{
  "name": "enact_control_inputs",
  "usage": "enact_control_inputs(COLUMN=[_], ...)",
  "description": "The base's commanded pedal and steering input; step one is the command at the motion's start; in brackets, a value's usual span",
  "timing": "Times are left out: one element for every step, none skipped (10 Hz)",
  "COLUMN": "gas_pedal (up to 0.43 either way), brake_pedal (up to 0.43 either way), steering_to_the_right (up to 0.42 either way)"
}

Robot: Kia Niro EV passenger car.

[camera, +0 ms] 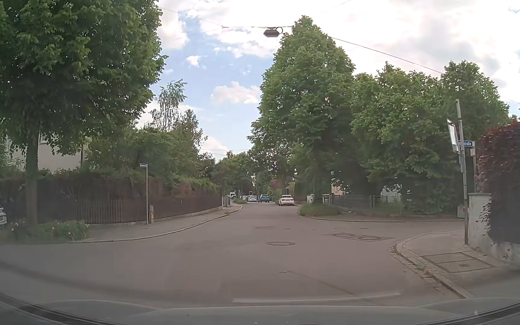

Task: Follow the waypoints while adhering to traffic rules and regulations

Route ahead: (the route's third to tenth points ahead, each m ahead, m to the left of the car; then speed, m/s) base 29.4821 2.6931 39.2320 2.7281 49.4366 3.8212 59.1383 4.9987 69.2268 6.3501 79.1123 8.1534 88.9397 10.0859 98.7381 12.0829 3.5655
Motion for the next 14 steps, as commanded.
enact_control_inputs(gas_pedal=[0.0,0.0,0.0,0.0,0.0,0.0,0.0,0.0,0.0,0.0,0.0,0.0,0.0,0.0], brake_pedal=[0.134,0.134,0.134,0.134,0.134,0.152,0.183,0.207,0.226,0.232,0.232,0.226,0.22,0.22], steering_to_the_right=[-0.031,-0.031,-0.031,-0.032,-0.032,-0.032,-0.032,-0.031,-0.028,-0.023,-0.019,-0.016,-0.018,-0.018])
